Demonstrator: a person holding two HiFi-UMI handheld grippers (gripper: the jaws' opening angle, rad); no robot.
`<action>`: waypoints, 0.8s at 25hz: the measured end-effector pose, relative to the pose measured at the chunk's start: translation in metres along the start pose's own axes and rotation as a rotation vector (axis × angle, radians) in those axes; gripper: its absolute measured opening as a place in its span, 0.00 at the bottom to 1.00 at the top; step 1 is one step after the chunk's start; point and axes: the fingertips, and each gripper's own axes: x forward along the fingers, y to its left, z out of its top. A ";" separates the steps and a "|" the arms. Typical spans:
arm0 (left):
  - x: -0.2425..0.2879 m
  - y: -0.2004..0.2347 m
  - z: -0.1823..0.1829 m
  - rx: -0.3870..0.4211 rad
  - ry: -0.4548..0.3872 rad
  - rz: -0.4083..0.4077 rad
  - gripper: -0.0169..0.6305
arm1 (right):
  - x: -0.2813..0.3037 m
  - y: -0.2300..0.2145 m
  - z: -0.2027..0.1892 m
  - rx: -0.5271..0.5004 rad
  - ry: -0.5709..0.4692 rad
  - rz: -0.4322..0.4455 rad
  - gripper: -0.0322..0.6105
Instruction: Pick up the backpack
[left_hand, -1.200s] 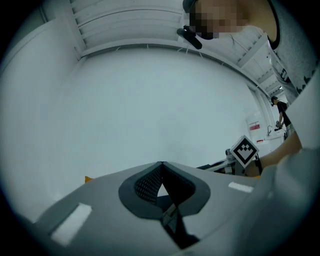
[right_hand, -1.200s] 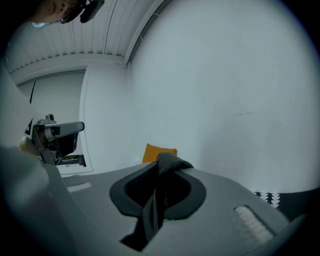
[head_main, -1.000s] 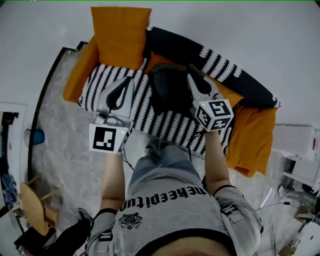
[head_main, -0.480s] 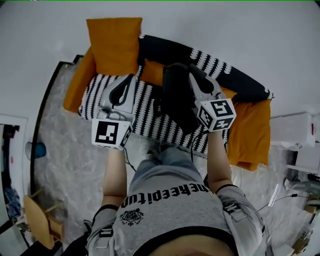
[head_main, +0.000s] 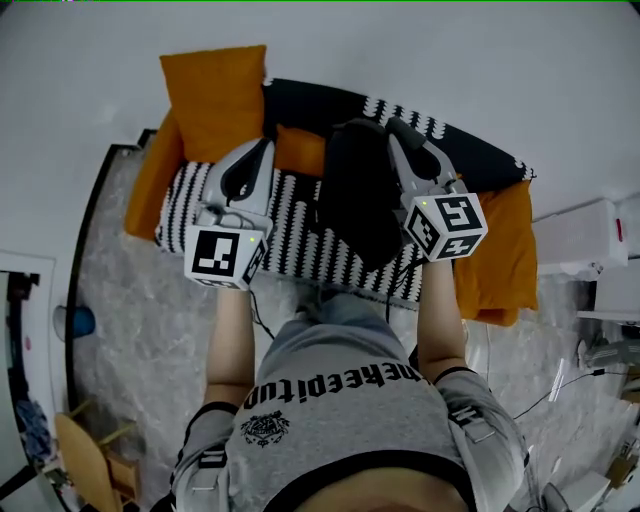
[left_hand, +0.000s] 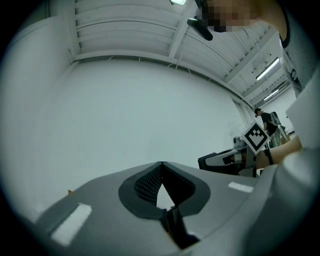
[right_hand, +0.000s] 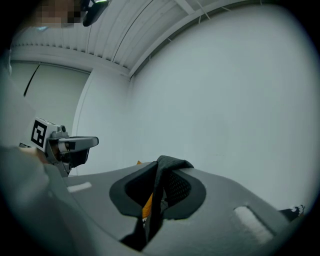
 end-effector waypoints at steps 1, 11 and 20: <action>-0.001 -0.002 0.001 0.001 -0.005 -0.006 0.05 | -0.004 0.000 0.003 -0.002 -0.008 -0.005 0.10; -0.007 -0.008 0.010 -0.003 -0.030 -0.032 0.05 | -0.033 0.008 0.023 -0.036 -0.050 -0.042 0.10; -0.017 -0.018 0.009 -0.015 -0.025 -0.048 0.05 | -0.061 0.011 0.022 -0.021 -0.067 -0.080 0.10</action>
